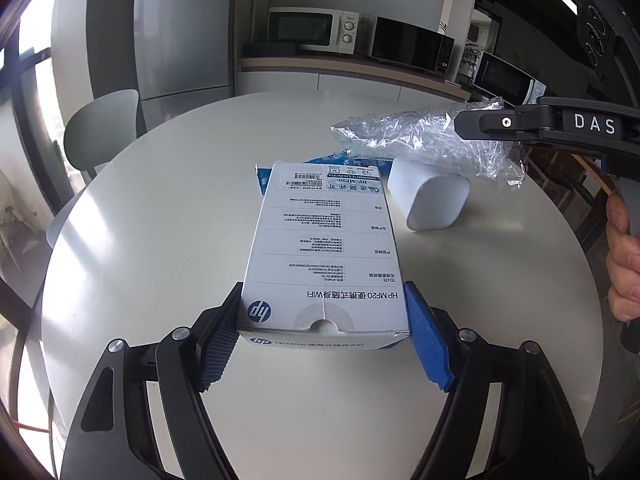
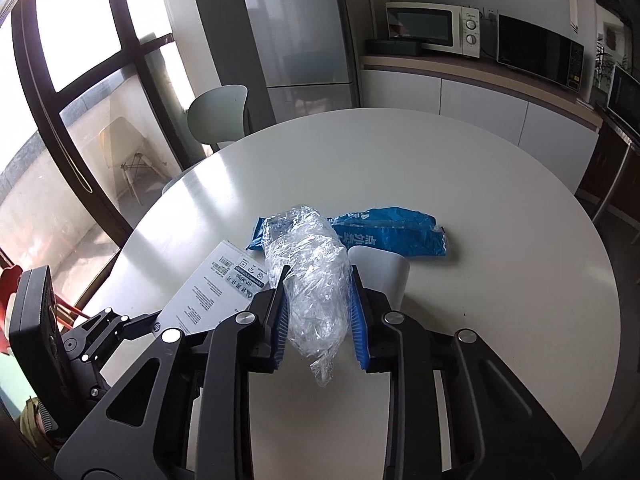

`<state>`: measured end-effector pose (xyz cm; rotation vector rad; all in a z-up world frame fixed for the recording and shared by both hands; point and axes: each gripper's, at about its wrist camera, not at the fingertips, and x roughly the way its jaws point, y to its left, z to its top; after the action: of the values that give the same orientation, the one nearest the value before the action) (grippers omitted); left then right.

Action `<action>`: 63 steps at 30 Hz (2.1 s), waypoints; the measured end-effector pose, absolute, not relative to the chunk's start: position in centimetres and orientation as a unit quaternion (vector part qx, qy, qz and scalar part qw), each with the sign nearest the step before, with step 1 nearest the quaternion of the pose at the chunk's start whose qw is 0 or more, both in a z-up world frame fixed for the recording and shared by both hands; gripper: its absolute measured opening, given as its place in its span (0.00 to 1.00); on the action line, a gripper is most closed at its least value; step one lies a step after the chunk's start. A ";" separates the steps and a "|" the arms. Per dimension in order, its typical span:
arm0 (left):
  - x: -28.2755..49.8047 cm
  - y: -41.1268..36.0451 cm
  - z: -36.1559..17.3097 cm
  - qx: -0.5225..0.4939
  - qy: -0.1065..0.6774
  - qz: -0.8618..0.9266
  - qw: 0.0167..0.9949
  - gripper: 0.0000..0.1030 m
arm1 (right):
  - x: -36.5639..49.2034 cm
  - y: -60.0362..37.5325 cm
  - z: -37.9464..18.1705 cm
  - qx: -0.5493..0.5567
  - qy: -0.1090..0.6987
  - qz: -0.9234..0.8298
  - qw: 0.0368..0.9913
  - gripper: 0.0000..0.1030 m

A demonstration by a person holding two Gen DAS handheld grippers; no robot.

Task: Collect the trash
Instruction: 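Carry the HP box and clear bag down toward the blue wastebasket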

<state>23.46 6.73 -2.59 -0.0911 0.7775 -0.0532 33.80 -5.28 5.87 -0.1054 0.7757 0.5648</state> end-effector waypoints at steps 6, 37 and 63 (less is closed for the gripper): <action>20.0 6.8 -1.9 -0.051 0.368 -0.009 0.929 0.73 | 29.8 -7.2 6.7 -0.052 0.345 0.266 0.898 0.24; 5.2 0.8 -1.6 -0.015 0.342 -0.023 0.939 0.73 | 11.2 -19.4 4.4 -0.044 0.300 0.231 0.924 0.24; -4.2 0.9 -4.9 0.020 0.397 -0.047 0.917 0.73 | -0.4 -22.7 0.7 -0.082 0.338 0.266 0.899 0.24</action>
<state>-4.15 0.88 -4.92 0.0412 0.8161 -0.0962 -0.45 -22.74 0.68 -0.1689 0.6995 0.5505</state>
